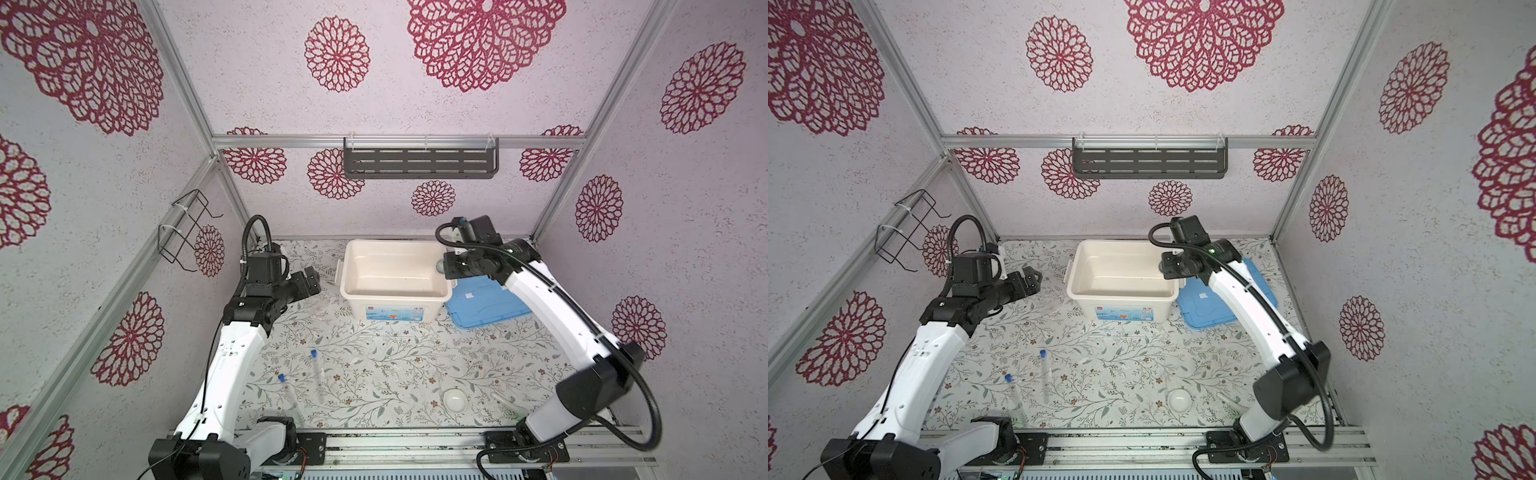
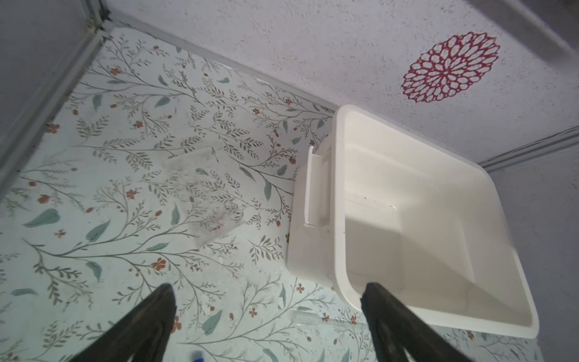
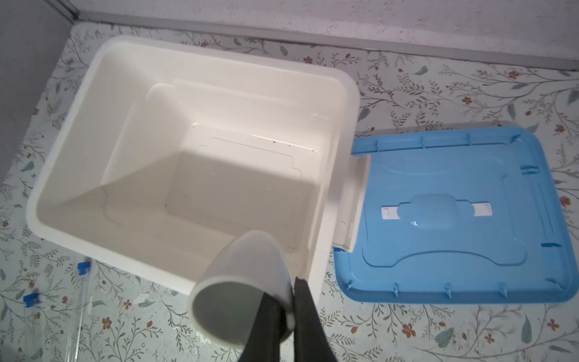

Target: Organize the chemistry lab equipment

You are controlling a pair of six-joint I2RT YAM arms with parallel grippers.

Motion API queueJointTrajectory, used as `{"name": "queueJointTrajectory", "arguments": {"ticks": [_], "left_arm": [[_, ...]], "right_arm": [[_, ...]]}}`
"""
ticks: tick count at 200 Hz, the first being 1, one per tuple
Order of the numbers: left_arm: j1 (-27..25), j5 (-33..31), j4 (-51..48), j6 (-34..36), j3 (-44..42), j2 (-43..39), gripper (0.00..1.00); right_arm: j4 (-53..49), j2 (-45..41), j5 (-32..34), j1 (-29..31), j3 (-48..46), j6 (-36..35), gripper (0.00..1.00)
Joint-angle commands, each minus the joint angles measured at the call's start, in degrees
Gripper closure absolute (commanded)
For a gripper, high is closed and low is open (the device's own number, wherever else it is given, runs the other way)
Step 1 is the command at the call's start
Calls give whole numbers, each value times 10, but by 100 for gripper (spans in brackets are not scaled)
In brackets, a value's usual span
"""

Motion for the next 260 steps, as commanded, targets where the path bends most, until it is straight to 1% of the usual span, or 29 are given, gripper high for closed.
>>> {"name": "queueJointTrajectory", "arguments": {"ticks": [1,41,67,99,108,119,130,142,156,189,203,225,238,252,260], "left_arm": [[-16,64,-47,-22,13,36,3],[-47,51,-24,-40,8,58,3],[-51,24,-34,-51,7,67,3],[-50,26,-37,-50,4,71,3],[-51,22,-36,-49,2,70,3],[-51,14,-37,-37,2,69,3],[-50,6,-45,-24,11,71,3],[-51,-4,-68,-13,31,72,3],[-51,-8,-79,-6,40,69,3],[-51,-17,-74,1,33,58,3],[-51,-12,-76,-8,28,47,3],[-51,-4,-34,-14,-12,18,3],[-51,-18,-29,-25,-22,1,3],[-51,-40,-25,-36,-31,-20,3],[-51,-53,-12,-37,-42,-35,3]], "right_arm": [[-35,74,-3,18,85,-26,100],[-98,227,59,48,214,-61,100],[-137,306,50,48,278,-62,100],[-160,364,13,48,298,-39,100],[-164,378,16,48,298,-29,100],[-169,395,40,48,301,-3,100],[-173,409,49,47,302,15,100],[-175,419,48,47,302,32,100],[-171,430,29,47,302,41,99],[-165,432,26,47,305,55,85],[-159,418,24,47,306,56,80],[-145,382,34,47,306,52,74],[-135,355,41,47,307,53,67],[-124,325,38,47,306,53,55],[-118,308,38,47,305,54,52]]}}
